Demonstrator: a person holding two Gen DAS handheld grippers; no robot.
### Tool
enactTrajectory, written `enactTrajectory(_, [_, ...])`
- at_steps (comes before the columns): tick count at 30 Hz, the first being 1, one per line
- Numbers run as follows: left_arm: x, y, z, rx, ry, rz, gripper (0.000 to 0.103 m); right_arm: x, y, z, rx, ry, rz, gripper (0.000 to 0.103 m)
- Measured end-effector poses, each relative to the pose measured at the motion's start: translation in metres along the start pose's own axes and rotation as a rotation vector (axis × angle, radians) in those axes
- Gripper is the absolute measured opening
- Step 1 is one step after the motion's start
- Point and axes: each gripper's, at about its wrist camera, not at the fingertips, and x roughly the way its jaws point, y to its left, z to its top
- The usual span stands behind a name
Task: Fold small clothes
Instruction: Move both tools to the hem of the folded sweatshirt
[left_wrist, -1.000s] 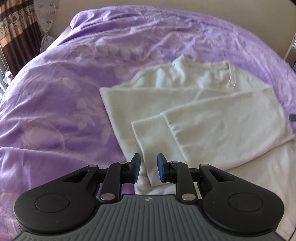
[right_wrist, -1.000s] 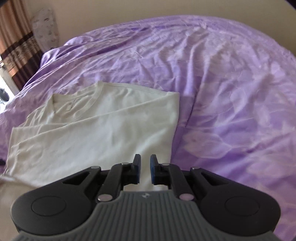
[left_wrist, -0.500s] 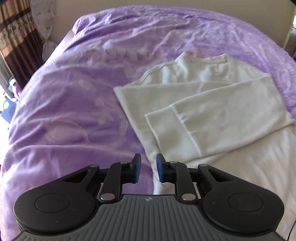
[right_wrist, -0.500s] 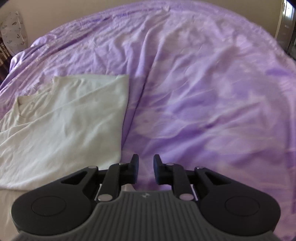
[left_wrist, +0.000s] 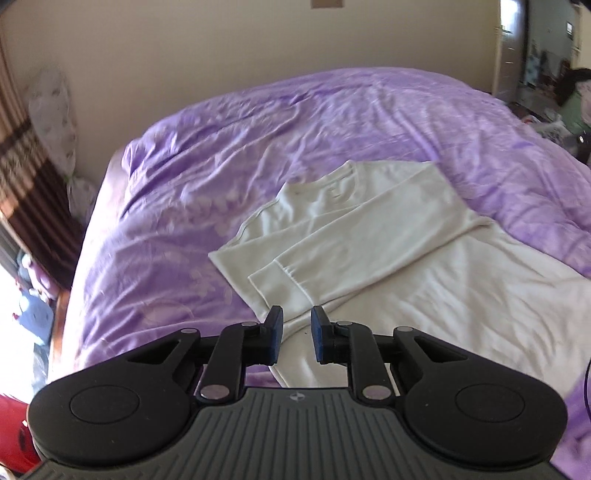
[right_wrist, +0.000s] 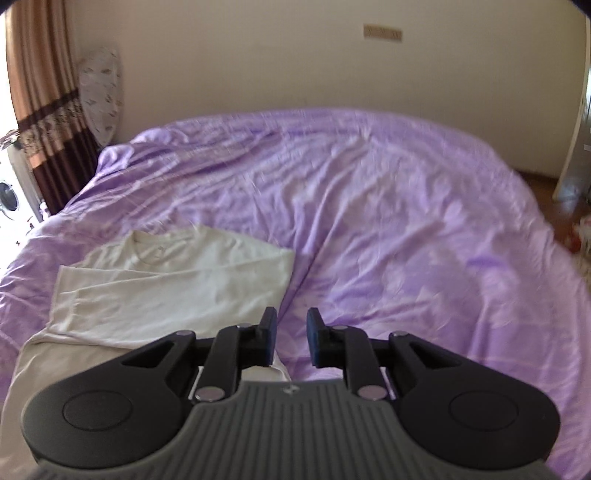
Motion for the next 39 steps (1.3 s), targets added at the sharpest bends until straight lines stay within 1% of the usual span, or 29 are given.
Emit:
enactTrajectory(2, [-0.018, -0.011, -0.002, 0.036, -0.010, 0.002, 0.022, -0.029, 0.002, -0.001, -0.031, -0.014, 0.004, 0.013])
enactTrajectory(6, [-0.049, -0.036, -0.014, 0.123, -0.024, -0.020, 0.022, -0.080, 0.014, -0.012, -0.145, -0.009, -0.001, 0.014])
enactTrajectory(8, [-0.056, -0.047, -0.024, 0.166, -0.020, -0.043, 0.022, -0.102, 0.020, -0.020, -0.199, -0.003, 0.001, 0.016])
enactTrajectory(10, [-0.059, -0.060, -0.037, 0.218, -0.005, -0.067, 0.022, -0.119, 0.025, -0.032, -0.239, 0.014, 0.021, 0.024])
enactTrajectory(13, [-0.057, -0.081, -0.061, 0.276, 0.036, -0.091, 0.022, -0.130, 0.035, -0.060, -0.297, 0.069, 0.039, 0.024])
enactTrajectory(14, [-0.056, -0.088, -0.070, 0.297, 0.052, -0.100, 0.022, -0.130, 0.041, -0.072, -0.321, 0.090, 0.042, 0.024])
enactTrajectory(17, [-0.050, -0.108, -0.098, 0.401, 0.091, -0.125, 0.029, -0.127, 0.057, -0.110, -0.394, 0.132, 0.057, 0.024])
enactTrajectory(18, [-0.049, -0.113, -0.107, 0.443, 0.107, -0.133, 0.029, -0.124, 0.062, -0.122, -0.414, 0.146, 0.067, 0.024])
enactTrajectory(19, [-0.049, -0.118, -0.117, 0.483, 0.122, -0.142, 0.029, -0.120, 0.067, -0.135, -0.435, 0.160, 0.081, 0.027])
enactTrajectory(21, [-0.048, -0.125, -0.133, 0.559, 0.151, -0.171, 0.030, -0.112, 0.078, -0.160, -0.486, 0.196, 0.099, 0.028])
enactTrajectory(22, [-0.047, -0.127, -0.141, 0.593, 0.165, -0.189, 0.032, -0.107, 0.082, -0.170, -0.513, 0.213, 0.105, 0.028])
enactTrajectory(23, [-0.047, -0.129, -0.148, 0.626, 0.175, -0.214, 0.037, -0.104, 0.086, -0.180, -0.538, 0.223, 0.111, 0.029])
enactTrajectory(24, [-0.046, -0.130, -0.154, 0.650, 0.186, -0.229, 0.039, -0.101, 0.090, -0.189, -0.565, 0.225, 0.111, 0.030])
enactTrajectory(25, [-0.043, -0.131, -0.159, 0.670, 0.201, -0.238, 0.044, -0.098, 0.093, -0.196, -0.589, 0.227, 0.114, 0.035])
enactTrajectory(27, [-0.037, -0.131, -0.166, 0.698, 0.235, -0.250, 0.052, -0.092, 0.097, -0.206, -0.609, 0.249, 0.136, 0.037])
enactTrajectory(30, [-0.027, -0.131, -0.177, 0.743, 0.306, -0.282, 0.055, -0.083, 0.100, -0.214, -0.622, 0.270, 0.156, 0.038])
enactTrajectory(31, [-0.023, -0.133, -0.183, 0.768, 0.334, -0.288, 0.055, -0.082, 0.100, -0.215, -0.626, 0.273, 0.160, 0.040])
enactTrajectory(32, [-0.020, -0.136, -0.187, 0.796, 0.348, -0.286, 0.055, -0.080, 0.100, -0.216, -0.626, 0.276, 0.167, 0.043])
enactTrajectory(34, [-0.015, -0.142, -0.196, 0.854, 0.341, -0.252, 0.055, -0.076, 0.099, -0.218, -0.624, 0.283, 0.175, 0.045])
enactTrajectory(36, [-0.009, -0.148, -0.204, 0.913, 0.317, -0.206, 0.056, -0.072, 0.099, -0.220, -0.628, 0.292, 0.178, 0.045])
enactTrajectory(39, [-0.003, -0.153, -0.211, 0.960, 0.270, -0.162, 0.057, -0.069, 0.099, -0.223, -0.657, 0.305, 0.182, 0.049])
